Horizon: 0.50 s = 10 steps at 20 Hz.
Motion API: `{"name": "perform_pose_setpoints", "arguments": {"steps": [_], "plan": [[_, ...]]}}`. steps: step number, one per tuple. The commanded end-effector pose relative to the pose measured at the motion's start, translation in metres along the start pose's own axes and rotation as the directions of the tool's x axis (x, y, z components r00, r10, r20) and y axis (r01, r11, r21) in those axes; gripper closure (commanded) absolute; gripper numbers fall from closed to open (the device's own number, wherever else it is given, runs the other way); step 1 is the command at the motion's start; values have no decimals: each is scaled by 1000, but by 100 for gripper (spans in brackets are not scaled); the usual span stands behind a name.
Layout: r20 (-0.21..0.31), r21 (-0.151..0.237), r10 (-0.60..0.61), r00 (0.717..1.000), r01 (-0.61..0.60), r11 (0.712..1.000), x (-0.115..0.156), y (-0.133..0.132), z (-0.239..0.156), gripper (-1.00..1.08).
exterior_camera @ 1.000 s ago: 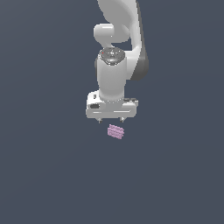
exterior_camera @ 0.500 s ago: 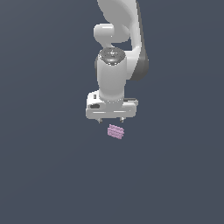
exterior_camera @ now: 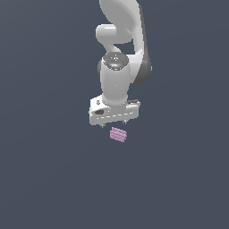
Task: Pick up the object and move it to a goal position.
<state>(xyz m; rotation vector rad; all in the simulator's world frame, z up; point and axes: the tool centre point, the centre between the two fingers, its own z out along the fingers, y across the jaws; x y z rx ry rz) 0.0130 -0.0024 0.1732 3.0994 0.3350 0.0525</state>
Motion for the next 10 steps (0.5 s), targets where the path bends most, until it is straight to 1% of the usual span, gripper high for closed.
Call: {"name": "perform_pose_setpoints", "arguments": {"steps": [1,5,10], "plan": [[3,1,-56,998,56,998,-1,-1,4,-92],[7,3,-165,986,165,986,-2,-4,12,-92],[11,8,-303,953,303,953,-4,-7,21,-92]]}}
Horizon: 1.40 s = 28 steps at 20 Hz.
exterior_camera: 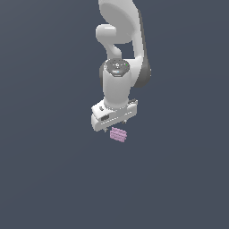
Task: Pick up the object and move it to a goal position.
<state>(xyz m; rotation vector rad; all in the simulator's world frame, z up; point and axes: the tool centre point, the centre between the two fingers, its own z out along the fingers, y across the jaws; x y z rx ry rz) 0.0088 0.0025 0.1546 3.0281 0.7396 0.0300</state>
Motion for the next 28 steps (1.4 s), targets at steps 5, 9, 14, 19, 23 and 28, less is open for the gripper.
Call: {"name": "perform_pose_setpoints", "arguments": {"steps": [5,9,14,19,23,28], "plan": [[4,6,-186,983,186,983,-1,-5,12,-92],[5,11,-296,955,296,955,-2,-9,20,-92],[3,18,-429,903,429,903,-3,-13,29,-92],[-1,24,-540,842,540,841,-4,-18,36,-92],[-4,27,-602,798,602,798,-4,-20,41,-92],[-8,29,-650,760,650,759,-4,-22,45,-92]]}}
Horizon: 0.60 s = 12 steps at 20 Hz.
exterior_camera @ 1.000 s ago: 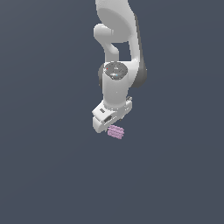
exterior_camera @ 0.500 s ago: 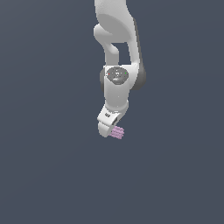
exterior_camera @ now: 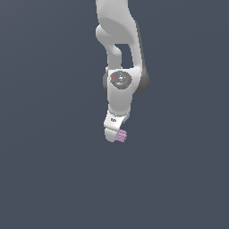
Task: Pick up the object and move it to a goal position.
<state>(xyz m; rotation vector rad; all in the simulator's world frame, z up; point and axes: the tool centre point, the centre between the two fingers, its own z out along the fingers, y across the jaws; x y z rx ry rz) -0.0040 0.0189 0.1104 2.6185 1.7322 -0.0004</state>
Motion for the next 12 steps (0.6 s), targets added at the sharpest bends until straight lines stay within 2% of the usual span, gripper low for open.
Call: {"name": "perform_pose_setpoints", "arguments": {"steps": [1,12], "plan": [[-1,1,-26,1000,26,1000,1,-1,1,-92],[-1,2,-41,999,41,999,1,-1,12,-92]]}}
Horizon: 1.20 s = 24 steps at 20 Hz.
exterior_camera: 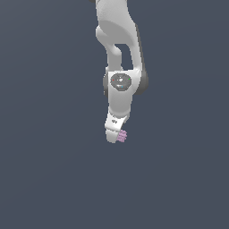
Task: Pick up the object and move it to a goal position.
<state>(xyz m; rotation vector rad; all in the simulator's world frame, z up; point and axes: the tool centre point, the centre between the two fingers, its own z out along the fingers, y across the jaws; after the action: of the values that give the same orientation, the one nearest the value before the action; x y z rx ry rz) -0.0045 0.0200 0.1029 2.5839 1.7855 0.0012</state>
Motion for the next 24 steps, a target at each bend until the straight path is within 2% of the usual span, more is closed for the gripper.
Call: {"name": "perform_pose_setpoints", "arguments": {"steps": [1,7,12,13,24], "plan": [[0,1,-1,1000,1,1000,0,-1,9,-92],[0,1,-4,1000,4,1000,0,-2,38,-92],[0,1,-4,1000,4,1000,0,0,45,-92],[0,1,-4,1000,4,1000,0,0,45,108],[0,-1,-4,1000,4,1000,0,0,44,108]]}}
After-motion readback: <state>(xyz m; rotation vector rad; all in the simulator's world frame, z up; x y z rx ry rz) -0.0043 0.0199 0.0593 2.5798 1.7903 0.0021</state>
